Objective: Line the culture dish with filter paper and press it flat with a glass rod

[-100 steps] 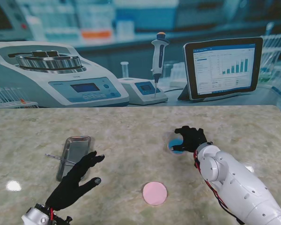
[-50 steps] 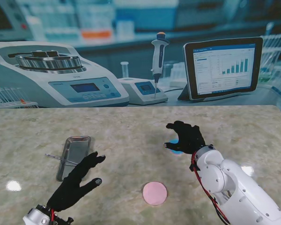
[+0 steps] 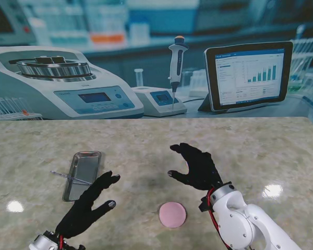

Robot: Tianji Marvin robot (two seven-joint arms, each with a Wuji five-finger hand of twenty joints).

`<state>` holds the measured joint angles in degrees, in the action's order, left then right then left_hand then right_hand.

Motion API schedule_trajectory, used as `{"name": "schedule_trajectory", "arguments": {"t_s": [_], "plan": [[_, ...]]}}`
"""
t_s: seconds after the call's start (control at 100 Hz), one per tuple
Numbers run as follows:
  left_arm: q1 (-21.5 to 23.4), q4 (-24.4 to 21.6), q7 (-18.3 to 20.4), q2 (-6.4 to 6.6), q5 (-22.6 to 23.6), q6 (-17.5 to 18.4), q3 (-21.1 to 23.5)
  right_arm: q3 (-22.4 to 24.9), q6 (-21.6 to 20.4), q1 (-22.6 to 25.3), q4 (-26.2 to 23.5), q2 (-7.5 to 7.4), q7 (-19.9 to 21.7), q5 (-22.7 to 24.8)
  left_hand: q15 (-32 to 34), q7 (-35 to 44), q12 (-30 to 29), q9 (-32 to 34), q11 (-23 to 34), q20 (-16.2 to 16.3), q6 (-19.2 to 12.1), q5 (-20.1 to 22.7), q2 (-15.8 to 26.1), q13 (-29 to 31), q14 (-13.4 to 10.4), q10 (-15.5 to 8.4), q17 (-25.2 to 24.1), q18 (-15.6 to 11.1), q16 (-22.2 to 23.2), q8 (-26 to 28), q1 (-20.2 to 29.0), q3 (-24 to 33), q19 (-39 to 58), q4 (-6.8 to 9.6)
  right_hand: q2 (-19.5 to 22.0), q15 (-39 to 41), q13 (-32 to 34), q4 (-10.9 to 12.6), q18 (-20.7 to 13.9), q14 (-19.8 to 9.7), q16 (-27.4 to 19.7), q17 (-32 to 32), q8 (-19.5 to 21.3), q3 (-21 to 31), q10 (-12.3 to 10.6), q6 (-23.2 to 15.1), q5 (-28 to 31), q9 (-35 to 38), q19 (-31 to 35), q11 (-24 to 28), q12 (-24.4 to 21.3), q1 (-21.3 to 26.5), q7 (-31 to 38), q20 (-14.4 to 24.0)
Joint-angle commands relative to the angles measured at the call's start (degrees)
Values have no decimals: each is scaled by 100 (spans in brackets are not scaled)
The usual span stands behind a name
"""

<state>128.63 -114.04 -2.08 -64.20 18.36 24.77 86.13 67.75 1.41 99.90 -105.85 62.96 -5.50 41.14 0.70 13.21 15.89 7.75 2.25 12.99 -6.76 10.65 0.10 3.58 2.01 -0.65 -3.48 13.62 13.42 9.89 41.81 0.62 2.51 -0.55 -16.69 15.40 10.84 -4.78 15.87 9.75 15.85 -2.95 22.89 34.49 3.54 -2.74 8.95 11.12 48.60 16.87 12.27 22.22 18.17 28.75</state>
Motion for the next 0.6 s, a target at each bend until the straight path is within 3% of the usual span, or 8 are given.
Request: {"name": "schedule_trajectory", "arguments": {"t_s": [0.0, 0.34, 0.46, 0.59], "plan": [[82, -14, -16, -19, -30, 61, -46, -98, -72, 202, -132, 79, -63, -129, -14, -81, 195, -51, 8, 64, -87, -42, 181, -150, -15, -94, -33, -34, 30, -64, -70, -134, -195, 46, 236, -208, -241, 183, 157, -58, -93, -117, 79, -278, -113, -171, -343, -103, -122, -91, -53, 129, 37, -85], [312, -14, -162, -44, -132, 305, -148, -299, -595, 728, -273, 206, -556, -811, -13, -127, 201, -55, -3, 51, -94, -38, 179, -149, -14, -100, -30, -35, 18, -91, -86, -123, -202, 44, 560, -215, -334, 272, 149, -135, -75, -203, 211, -624, -165, -369, -420, -152, -148, -153, 7, 251, 83, -89], [375, -4, -232, -58, -135, 365, -169, -327, -742, 819, -272, 217, -599, -923, -14, -130, 202, -54, -6, 48, -101, -45, 183, -151, -21, -98, -30, -35, 15, -93, -89, -122, -202, 44, 605, -240, -389, 296, 146, -141, -78, -234, 95, -777, -177, -378, -438, -155, -183, -317, -25, 258, -321, -86], [423, 7, -265, -64, -170, 414, -203, -391, -884, 826, -170, 233, -667, -1004, -16, -131, 202, -60, -15, 45, -91, -50, 184, -150, -18, -102, -29, -38, 10, -94, -88, -120, -203, 44, 660, -377, -500, 312, 108, -208, -158, -344, 305, -935, -233, -438, -380, -166, -361, -621, -81, 259, -851, -155]]}}
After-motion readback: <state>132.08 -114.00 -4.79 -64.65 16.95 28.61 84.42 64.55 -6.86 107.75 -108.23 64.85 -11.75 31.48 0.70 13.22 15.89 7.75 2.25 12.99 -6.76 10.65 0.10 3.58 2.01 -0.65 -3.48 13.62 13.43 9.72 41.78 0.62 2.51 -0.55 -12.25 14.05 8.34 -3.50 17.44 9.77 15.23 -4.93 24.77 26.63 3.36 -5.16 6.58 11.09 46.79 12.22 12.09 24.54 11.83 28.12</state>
